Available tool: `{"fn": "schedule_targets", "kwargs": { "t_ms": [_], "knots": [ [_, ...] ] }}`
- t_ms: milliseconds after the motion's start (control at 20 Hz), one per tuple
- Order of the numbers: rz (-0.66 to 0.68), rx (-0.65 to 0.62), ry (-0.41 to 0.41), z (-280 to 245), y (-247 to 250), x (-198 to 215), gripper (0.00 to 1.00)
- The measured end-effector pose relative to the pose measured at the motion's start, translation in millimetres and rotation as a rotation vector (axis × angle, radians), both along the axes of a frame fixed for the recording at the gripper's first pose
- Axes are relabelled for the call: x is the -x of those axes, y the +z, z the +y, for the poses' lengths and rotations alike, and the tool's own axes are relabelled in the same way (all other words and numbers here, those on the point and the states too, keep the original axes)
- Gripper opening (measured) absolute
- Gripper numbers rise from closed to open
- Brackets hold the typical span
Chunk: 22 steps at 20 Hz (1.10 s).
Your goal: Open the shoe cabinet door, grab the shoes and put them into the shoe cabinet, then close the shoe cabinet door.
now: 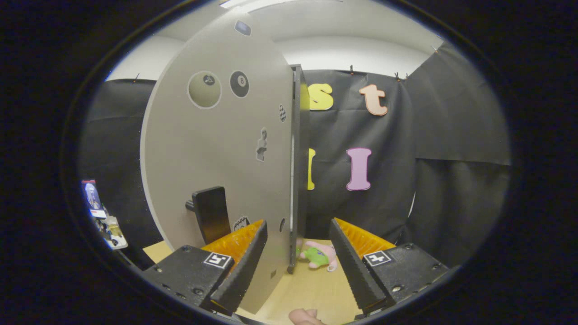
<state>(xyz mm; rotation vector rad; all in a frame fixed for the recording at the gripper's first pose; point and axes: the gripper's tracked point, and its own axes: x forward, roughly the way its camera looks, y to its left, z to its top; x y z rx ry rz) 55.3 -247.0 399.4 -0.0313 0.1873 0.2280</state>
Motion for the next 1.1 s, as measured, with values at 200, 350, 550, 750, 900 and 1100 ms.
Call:
{"fn": "schedule_targets", "kwargs": {
  "t_ms": [200,350,550,750,900,1100],
  "knots": [
    [-0.015,0.005,-0.03,37.1,2.3,3.6,0.92],
    [-0.021,-0.011,-0.061,58.6,2.0,-0.7,0.92],
    [-0.043,-0.031,-0.1,90.2,2.6,-2.8,0.92],
    [-0.09,-0.074,-0.158,126.8,1.5,-15.6,0.92],
    [-0.106,-0.054,-0.186,167.4,-7.9,-41.1,0.92],
    [-0.14,-0.019,-0.168,232.4,0.4,-72.7,0.94]
  ]
}}
